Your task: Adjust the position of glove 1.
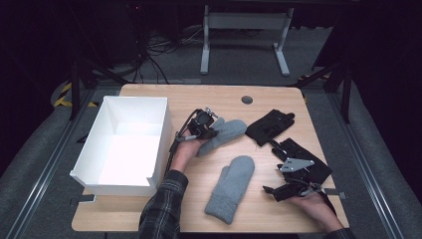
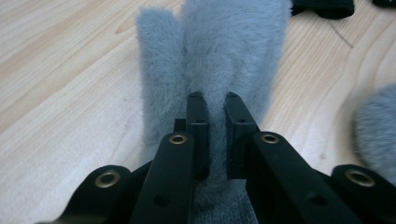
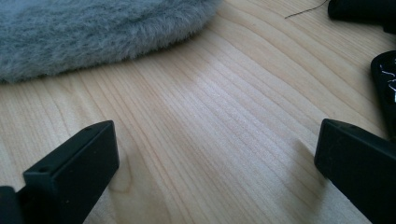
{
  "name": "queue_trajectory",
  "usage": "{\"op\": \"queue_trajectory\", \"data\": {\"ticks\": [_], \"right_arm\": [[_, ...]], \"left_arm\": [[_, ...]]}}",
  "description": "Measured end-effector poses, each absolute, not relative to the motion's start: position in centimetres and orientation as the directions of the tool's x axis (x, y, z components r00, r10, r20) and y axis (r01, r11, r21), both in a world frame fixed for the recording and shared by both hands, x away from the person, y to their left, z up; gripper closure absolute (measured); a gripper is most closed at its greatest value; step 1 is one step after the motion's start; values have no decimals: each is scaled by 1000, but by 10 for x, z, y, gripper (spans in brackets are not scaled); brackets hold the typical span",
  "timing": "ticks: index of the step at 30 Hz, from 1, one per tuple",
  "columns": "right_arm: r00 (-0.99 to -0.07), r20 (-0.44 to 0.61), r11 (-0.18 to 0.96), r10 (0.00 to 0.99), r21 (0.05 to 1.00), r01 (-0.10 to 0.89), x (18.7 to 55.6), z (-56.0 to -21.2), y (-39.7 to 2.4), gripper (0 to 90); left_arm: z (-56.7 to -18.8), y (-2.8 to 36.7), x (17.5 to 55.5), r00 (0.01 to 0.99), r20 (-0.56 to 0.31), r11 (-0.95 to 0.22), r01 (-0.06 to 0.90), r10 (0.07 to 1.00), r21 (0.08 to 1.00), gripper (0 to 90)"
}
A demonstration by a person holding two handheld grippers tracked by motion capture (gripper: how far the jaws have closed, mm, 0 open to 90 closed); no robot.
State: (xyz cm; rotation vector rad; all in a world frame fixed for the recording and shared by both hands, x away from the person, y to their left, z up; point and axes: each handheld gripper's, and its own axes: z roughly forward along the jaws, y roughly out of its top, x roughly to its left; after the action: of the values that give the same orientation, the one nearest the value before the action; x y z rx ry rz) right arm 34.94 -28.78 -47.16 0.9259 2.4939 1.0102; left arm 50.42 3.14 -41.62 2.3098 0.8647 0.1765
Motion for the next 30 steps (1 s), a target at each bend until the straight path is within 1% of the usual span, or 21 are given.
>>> {"op": "queue_trajectory", "data": {"ticks": [4, 8, 11, 13, 14, 15, 16, 17, 19, 21, 23, 24, 25, 26, 28, 30], "right_arm": [[-748, -30, 545, 663, 704, 455, 349, -472, -288, 0], [-748, -30, 545, 663, 704, 455, 349, -472, -288, 0], [-747, -30, 545, 664, 704, 456, 349, -472, -287, 0], [-744, -28, 541, 667, 705, 458, 348, -472, -287, 12], [-740, -29, 540, 672, 703, 463, 347, -471, -286, 63], [-756, -30, 555, 654, 698, 452, 345, -468, -285, 180], [-776, -38, 572, 629, 698, 430, 342, -462, -282, 263], [-784, -40, 571, 619, 708, 415, 339, -458, -279, 324], [-801, -31, 563, 598, 728, 392, 334, -453, -273, 479], [-832, -16, 574, 554, 731, 368, 329, -451, -263, 626], [-863, 8, 590, 505, 727, 352, 325, -451, -254, 795], [-863, 8, 590, 505, 727, 352, 325, -451, -254, 795], [-881, 28, 595, 472, 728, 341, 323, -450, -248, 869], [-896, 53, 596, 441, 729, 336, 322, -450, -242, 900], [-919, 94, 604, 383, 727, 326, 319, -451, -232, 900], [-934, 100, 628, 343, 715, 308, 316, -453, -221, 900]], "left_arm": [[-410, 35, 492, 757, -146, -523, 564, 637, 639, 836], [-407, 37, 480, 754, -157, -523, 573, 637, 630, 836], [-406, 39, 471, 749, -181, -509, 586, 638, 630, 836], [-406, 40, 465, 748, -184, -505, 586, 637, 634, 836], [-405, 41, 462, 749, -192, -503, 588, 634, 634, 836], [-404, 43, 459, 746, -202, -494, 593, 634, 636, 836], [-404, 43, 457, 742, -214, -485, 599, 635, 637, 836], [-403, 44, 455, 742, -217, -485, 601, 634, 636, 836], [-401, 45, 451, 742, -211, -489, 599, 636, 634, 836], [-399, 47, 447, 741, -214, -481, 598, 636, 641, 836], [-398, 50, 443, 740, -225, -474, 601, 634, 643, 836], [-398, 50, 443, 740, -225, -474, 601, 634, 643, 836], [-398, 51, 442, 743, -222, -475, 597, 631, 647, 836], [-397, 51, 441, 744, -220, -476, 596, 631, 647, 836], [-396, 50, 439, 747, -220, -477, 592, 628, 650, 837], [-395, 50, 438, 747, -221, -476, 591, 627, 651, 836]]}}
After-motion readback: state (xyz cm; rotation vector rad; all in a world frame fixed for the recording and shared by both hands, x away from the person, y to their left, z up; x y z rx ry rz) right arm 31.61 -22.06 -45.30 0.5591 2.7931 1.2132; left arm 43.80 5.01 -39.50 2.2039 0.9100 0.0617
